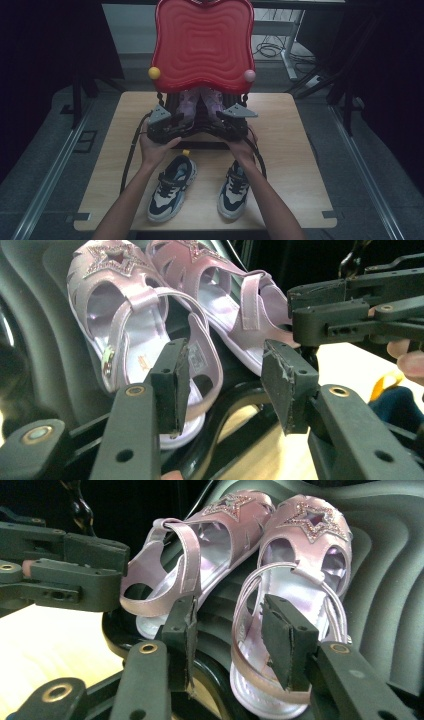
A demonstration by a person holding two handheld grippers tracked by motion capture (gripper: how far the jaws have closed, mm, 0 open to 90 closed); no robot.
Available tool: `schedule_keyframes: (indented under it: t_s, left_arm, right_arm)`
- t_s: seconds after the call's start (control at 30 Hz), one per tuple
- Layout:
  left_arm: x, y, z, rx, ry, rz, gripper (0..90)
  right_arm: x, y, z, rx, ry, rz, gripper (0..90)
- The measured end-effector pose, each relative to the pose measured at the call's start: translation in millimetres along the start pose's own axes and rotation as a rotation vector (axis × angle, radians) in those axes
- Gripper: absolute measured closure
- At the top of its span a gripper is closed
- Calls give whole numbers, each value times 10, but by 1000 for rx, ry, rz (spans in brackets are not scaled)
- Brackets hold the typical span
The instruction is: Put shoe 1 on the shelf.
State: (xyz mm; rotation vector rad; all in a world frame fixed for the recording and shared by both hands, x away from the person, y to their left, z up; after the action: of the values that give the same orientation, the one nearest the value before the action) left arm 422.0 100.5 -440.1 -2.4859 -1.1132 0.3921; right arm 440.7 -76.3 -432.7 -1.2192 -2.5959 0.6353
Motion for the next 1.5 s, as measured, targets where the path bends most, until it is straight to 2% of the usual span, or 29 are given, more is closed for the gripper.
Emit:
schedule_keyframes:
  t_s: [0.1, 0.13, 0.2, 0.27, 0.3, 0.33, 0.43, 0.6, 0.83, 1.13, 1.23, 1.33, 1.5]
  left_arm:
    - [-6, -71, 20, -2, -12, 11, 543]
    - [-11, -93, 29, 0, -14, 11, 546]
    - [-23, -141, 52, 1, -15, 11, 554]
    - [-40, -186, 86, 5, -22, 19, 556]
    - [-47, -203, 101, 7, -24, 20, 556]
    - [-55, -216, 113, 9, -26, 20, 556]
    - [-94, -284, 170, 11, -33, 25, 556]
    - [-154, -348, 273, 33, -28, 28, 556]
    - [-200, -491, 459, 35, -45, 46, 535]
    - [-301, -682, 655, 52, -67, 74, 539]
    - [-338, -722, 732, 70, -64, 71, 542]
    - [-368, -764, 781, 59, -69, 69, 552]
    - [-431, -816, 886, 81, -78, 91, 558]
  right_arm:
    - [-2, -50, 19, -1, 4, -13, 579]
    - [1, -81, 37, 11, -6, -55, 579]
    - [-1, -116, 63, 9, -4, -59, 583]
    - [-12, -156, 90, 2, 0, -39, 587]
    - [-15, -189, 109, 10, -5, -59, 587]
    - [-20, -208, 117, -1, 2, -45, 588]
    - [-29, -283, 152, -5, -1, -46, 588]
    - [-40, -451, 276, -3, -9, -66, 585]
    - [-109, -683, 495, 11, -21, -56, 578]
    - [-104, -871, 717, 46, -40, -84, 559]
    - [-72, -913, 800, 73, -63, -100, 537]
    - [-29, -951, 882, 98, -90, -97, 526]
    - [24, -1021, 968, 107, -88, -126, 527]
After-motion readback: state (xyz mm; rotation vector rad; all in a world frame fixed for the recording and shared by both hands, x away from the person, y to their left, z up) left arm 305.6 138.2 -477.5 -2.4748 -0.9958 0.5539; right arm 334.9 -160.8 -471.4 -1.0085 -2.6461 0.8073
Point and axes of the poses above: each handheld gripper's, and its own axes: y roughly forward along the jaws, z roughly out of its underside, x roughly to its left, the point moved 6 cm from there along y, roughly forward along the jaws, and after that the axes turned 7 degrees about x, right-handed, at the moved point
